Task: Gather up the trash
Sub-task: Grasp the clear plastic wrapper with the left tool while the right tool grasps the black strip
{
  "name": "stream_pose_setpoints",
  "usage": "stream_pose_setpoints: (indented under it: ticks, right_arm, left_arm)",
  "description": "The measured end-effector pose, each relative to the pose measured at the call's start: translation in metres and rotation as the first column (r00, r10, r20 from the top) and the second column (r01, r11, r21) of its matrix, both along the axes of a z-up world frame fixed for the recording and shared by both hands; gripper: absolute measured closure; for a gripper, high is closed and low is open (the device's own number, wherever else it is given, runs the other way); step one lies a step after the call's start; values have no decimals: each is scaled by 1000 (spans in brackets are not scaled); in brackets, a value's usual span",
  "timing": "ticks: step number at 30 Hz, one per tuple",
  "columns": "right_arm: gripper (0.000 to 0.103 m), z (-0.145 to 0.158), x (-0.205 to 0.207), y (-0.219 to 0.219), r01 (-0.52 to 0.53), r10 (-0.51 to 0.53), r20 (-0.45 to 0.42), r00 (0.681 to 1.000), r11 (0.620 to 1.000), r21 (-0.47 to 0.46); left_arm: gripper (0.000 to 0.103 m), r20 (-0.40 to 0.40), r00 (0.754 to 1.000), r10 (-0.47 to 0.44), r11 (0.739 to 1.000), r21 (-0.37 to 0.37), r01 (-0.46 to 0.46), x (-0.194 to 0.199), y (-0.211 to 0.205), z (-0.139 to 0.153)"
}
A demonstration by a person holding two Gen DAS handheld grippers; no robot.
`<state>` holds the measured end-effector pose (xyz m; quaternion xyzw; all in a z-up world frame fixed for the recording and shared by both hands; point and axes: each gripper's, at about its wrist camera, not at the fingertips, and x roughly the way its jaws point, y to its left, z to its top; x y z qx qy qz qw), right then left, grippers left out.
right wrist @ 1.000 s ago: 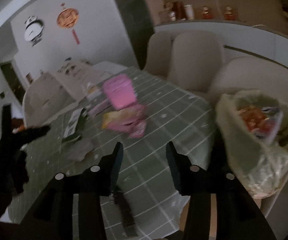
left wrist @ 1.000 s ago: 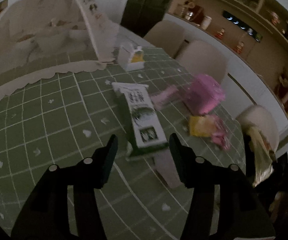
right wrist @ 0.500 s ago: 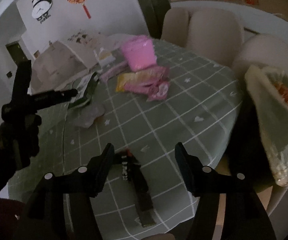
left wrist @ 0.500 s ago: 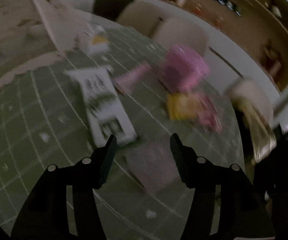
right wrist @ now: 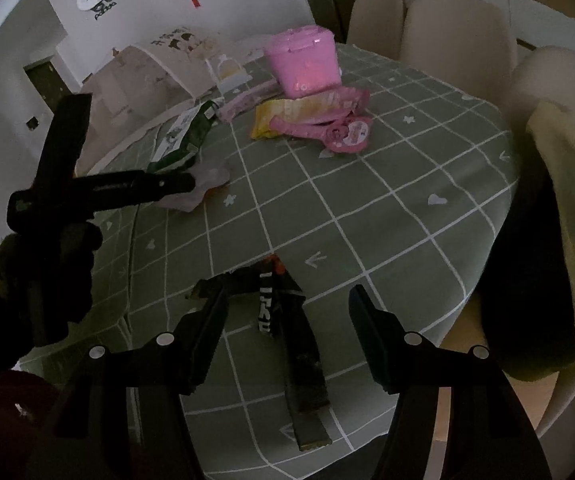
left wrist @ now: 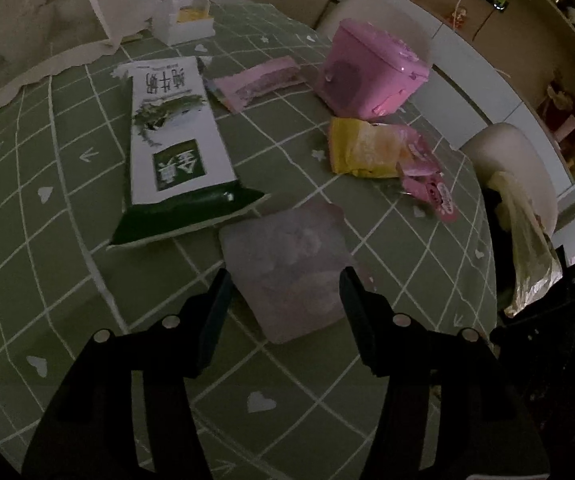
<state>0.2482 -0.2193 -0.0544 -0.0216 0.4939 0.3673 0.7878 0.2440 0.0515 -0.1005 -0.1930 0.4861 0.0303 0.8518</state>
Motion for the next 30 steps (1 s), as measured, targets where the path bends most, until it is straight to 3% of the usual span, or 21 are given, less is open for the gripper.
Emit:
stream_pose_setpoints:
  ticks: [3, 6, 9, 11, 12, 18, 20, 24, 26, 28, 30]
  right_arm:
    - [44, -5, -2, 5, -16, 16, -13, 1000, 1000, -13]
    - [44, -10, -3, 16, -50, 50, -15, 999, 998, -38]
    - [44, -11, -3, 28, -79, 81, 33, 996, 994, -78]
    - [51, -11, -1, 35, -85, 94, 70, 993, 989, -119]
    - [73, -10, 0, 36, -77, 89, 86, 992, 988, -135]
    - [73, 9, 7, 11, 27, -13, 137, 990, 995, -99]
    - [73, 13, 10, -2, 71, -62, 123, 990, 995, -67]
    - [73, 13, 9, -17, 119, -114, 113, 987, 992, -43]
    - [73, 14, 7, -18, 128, -121, 121, 985, 991, -47]
    - [73, 16, 2, -19, 131, -123, 136, 983, 990, -52]
    - [73, 19, 0, -20, 133, -123, 153, 980, 990, -55]
  left_arm:
    - [53, -6, 1000, -2, 1000, 7, 2, 1, -3, 2]
    - [53, -5, 1000, -9, 999, -32, 8, -3, 3, 3]
    - [53, -4, 1000, 0, 999, -52, 0, -11, 8, 2]
    - [53, -10, 1000, 8, 998, -59, -9, -17, 10, 2]
    - [53, -13, 1000, 13, 998, -64, -14, -20, 10, 3]
    - [54, -24, 999, 32, 996, -87, -34, -26, 4, 3]
    - [63, -36, 999, 32, 993, -114, -36, -23, 1, 2]
    - [64, -45, 995, 85, 991, -104, -89, -5, -6, 2]
    - [72, -49, 993, 107, 990, -92, -111, 2, -5, 2]
    - [92, -67, 992, 110, 990, -79, -115, 9, -5, 0]
    - [96, -65, 994, 91, 990, -99, -98, 9, -7, 0]
